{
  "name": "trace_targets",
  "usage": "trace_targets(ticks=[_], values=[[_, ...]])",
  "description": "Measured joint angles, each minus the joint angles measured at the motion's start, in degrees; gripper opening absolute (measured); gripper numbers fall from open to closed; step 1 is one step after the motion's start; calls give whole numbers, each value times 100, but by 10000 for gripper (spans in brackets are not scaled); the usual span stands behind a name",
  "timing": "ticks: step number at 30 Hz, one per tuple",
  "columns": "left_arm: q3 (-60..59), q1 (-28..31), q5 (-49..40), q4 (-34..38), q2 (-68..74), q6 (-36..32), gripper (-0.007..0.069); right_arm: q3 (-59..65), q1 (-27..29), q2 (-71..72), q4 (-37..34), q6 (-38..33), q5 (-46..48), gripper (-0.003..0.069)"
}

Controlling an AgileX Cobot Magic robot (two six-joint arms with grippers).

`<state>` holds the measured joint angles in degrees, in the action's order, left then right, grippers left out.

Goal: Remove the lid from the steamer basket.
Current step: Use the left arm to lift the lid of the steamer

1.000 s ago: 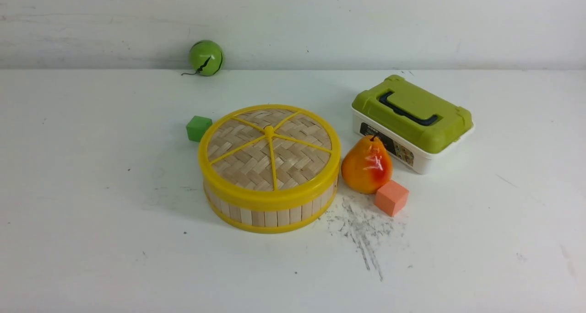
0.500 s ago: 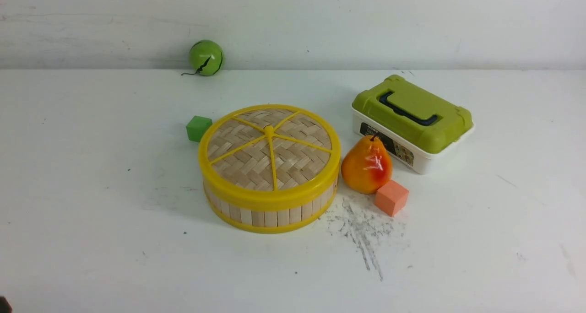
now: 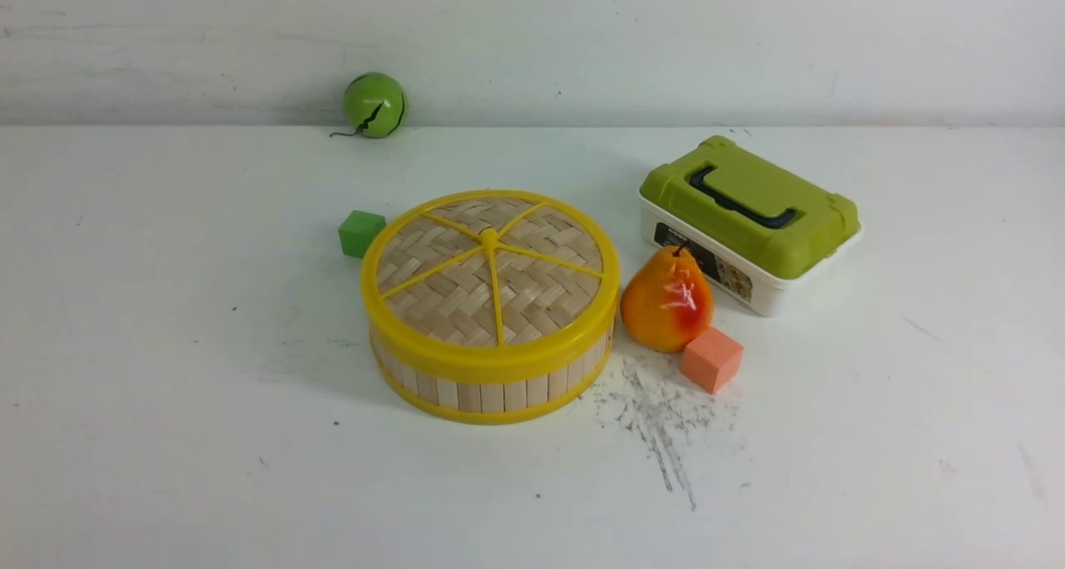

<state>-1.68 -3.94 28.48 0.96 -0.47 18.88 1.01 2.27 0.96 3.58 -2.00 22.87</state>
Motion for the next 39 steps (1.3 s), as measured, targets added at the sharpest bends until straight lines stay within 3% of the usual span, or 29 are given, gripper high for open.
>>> trace_targets(ticks=[1, 5, 7, 10, 14, 18, 22, 24, 26, 32, 36, 39], values=[[7, 0, 237, 14, 0, 632, 52, 0, 0, 0, 0, 0, 0, 240], [549, 0, -477, -423, 0, 1231, 36, 0, 0, 0, 0, 0, 0, 240], [1294, 0, -1443, -696, 14, 1310, -11, 0, 0, 0, 0, 0, 0, 240], [1973, 0, -2508, -804, 228, 1331, -13, 0, 0, 0, 0, 0, 0, 240], [3203, 0, -4562, -979, 1249, 1331, -13, 0, 0, 0, 0, 0, 0, 240], [3643, 0, -5423, -1265, 2213, 1331, -13, 0, 0, 0, 0, 0, 0, 240], [3671, 0, -5688, -1153, 3021, 1287, -13, 0, 0, 0, 0, 0, 0, 240], [3769, 0, -6022, -662, 3609, 815, -13, 0, 0, 0, 0, 0, 0, 240], [3918, 0, -6405, 121, 4159, -80, -13, 0, 0, 0, 0, 0, 0, 240], [4388, 0, -7278, 3292, 5645, -2962, -13, 0, 0, 0, 0, 0, 0, 240], [4875, 0, -7678, 5014, 6685, -4059, -13, 0, 0, 0, 0, 0, 0, 240], [5260, 0, -7884, 5297, 7148, -4257, -13, 0, 0, 0, 0, 0, 0, 240]])
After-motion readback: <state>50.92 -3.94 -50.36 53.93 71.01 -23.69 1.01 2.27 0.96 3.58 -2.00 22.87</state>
